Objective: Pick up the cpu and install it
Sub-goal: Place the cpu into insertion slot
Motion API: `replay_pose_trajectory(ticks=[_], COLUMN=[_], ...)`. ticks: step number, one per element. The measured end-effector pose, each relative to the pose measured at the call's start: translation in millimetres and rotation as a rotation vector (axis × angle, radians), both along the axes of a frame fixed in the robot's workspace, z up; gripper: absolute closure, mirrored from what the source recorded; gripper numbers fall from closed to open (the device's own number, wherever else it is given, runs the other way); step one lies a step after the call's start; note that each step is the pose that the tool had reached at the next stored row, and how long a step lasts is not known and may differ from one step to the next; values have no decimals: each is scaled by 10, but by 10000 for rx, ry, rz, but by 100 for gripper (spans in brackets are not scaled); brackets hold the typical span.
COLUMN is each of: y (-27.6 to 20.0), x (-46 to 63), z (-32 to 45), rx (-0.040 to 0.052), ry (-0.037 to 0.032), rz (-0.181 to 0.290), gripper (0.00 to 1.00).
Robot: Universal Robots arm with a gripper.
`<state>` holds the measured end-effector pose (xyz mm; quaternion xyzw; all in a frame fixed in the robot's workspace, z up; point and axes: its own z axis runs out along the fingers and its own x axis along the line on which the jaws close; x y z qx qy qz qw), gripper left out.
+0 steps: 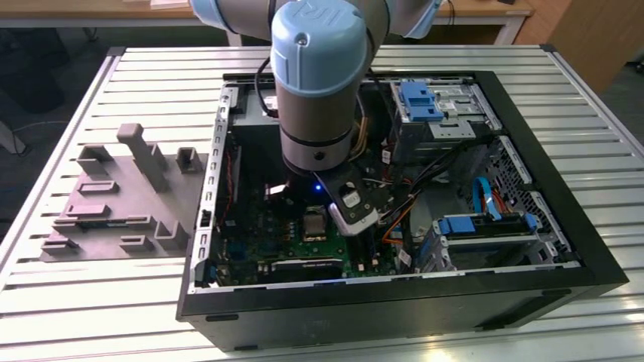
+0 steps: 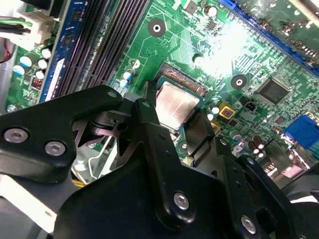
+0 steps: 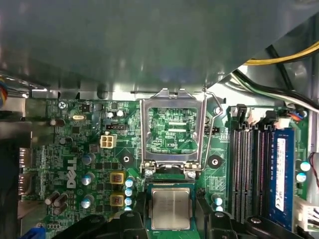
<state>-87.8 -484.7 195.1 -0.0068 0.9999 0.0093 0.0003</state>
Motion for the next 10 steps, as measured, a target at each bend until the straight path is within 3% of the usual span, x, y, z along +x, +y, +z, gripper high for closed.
replay_pose_trajectory(ticks=[10], y=[-19], x=[-4], z=[-42], rx=[1], ry=[17], rz=[-13], gripper=[53])
